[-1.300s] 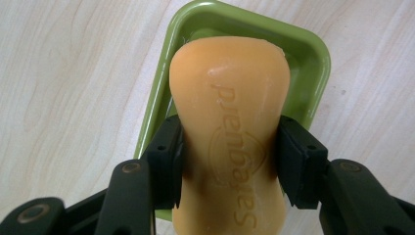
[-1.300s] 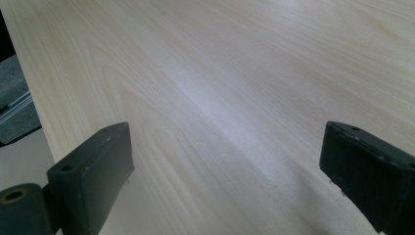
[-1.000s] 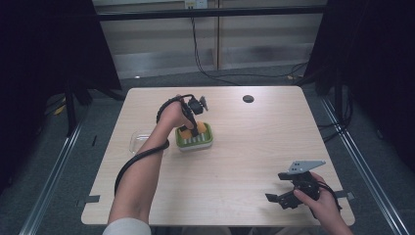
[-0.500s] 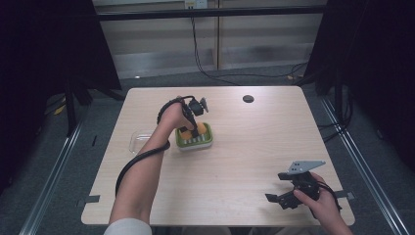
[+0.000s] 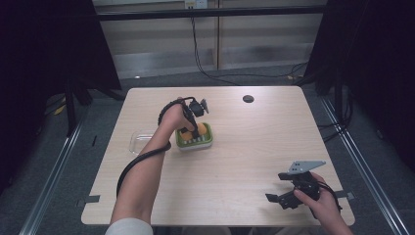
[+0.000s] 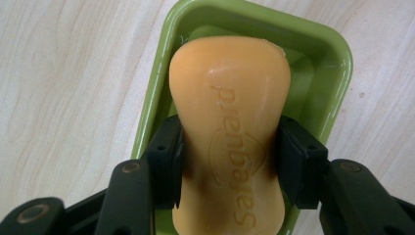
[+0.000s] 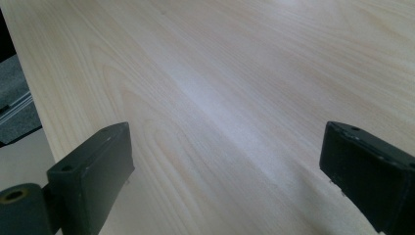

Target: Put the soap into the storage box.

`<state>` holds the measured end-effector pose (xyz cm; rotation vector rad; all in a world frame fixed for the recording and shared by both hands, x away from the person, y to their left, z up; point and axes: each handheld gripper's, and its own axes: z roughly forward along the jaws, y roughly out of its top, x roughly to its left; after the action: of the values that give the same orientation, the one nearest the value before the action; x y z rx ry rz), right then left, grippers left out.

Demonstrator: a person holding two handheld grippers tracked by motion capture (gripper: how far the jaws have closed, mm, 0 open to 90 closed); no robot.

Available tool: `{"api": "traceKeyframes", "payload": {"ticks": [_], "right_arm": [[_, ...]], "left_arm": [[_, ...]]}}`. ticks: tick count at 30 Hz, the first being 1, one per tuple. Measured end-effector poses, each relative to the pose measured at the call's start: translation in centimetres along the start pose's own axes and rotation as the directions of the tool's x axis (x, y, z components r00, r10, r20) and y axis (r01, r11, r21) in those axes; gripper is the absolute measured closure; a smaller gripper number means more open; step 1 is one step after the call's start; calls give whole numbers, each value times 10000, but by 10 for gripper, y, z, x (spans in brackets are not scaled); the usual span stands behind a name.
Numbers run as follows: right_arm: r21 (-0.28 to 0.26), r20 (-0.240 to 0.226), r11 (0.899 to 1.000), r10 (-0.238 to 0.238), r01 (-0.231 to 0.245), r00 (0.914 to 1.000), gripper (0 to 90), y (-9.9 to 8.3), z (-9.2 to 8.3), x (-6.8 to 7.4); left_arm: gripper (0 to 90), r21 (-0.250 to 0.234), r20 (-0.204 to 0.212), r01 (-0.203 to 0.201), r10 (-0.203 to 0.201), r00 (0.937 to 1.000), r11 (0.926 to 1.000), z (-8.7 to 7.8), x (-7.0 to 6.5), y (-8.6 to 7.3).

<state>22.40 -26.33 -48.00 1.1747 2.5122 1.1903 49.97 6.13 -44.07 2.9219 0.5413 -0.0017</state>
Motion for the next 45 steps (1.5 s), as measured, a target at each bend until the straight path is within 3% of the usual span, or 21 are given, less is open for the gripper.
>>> {"api": "traceKeyframes", "payload": {"ticks": [5,6,7,13,18,19,38,39,40,41,45], "right_arm": [[20,-8,10000,12,-12,10000,52,0,0,0],[26,-1,10000,6,-6,10000,52,0,0,0],[20,4,10000,20,-20,10000,52,0,0,0],[56,-31,10000,29,-29,10000,52,0,2,1],[56,-19,10000,19,-19,10000,52,0,2,1],[54,-51,10000,29,-28,10000,52,0,2,1],[57,-43,10000,21,-20,10000,52,0,2,1],[68,-40,10000,29,-28,10000,53,0,2,1],[56,-39,10000,22,-22,10000,52,0,2,1],[52,-36,10000,23,-23,10000,52,0,2,1],[40,-32,10000,-3,3,10000,53,0,1,0]], "left_arm": [[497,32,9,160,-160,9999,9999,3,1,-3],[497,134,189,127,-129,9997,9998,2,2,-2],[497,-18,-23,161,-162,9999,9999,4,1,-3],[497,187,-25,-42,42,10000,9998,3,3,-4],[497,104,52,161,-161,9999,9998,4,3,-4],[497,-58,-193,255,-256,9995,9997,6,1,-4],[493,184,-31,268,-268,9996,9995,10,2,-2],[492,303,177,267,-273,9995,9992,9,2,-2],[490,155,18,340,-340,9994,9993,11,1,-2],[489,294,60,207,-209,9998,9994,9,2,-1],[480,141,84,328,-329,9994,9994,7,3,-2]]}}
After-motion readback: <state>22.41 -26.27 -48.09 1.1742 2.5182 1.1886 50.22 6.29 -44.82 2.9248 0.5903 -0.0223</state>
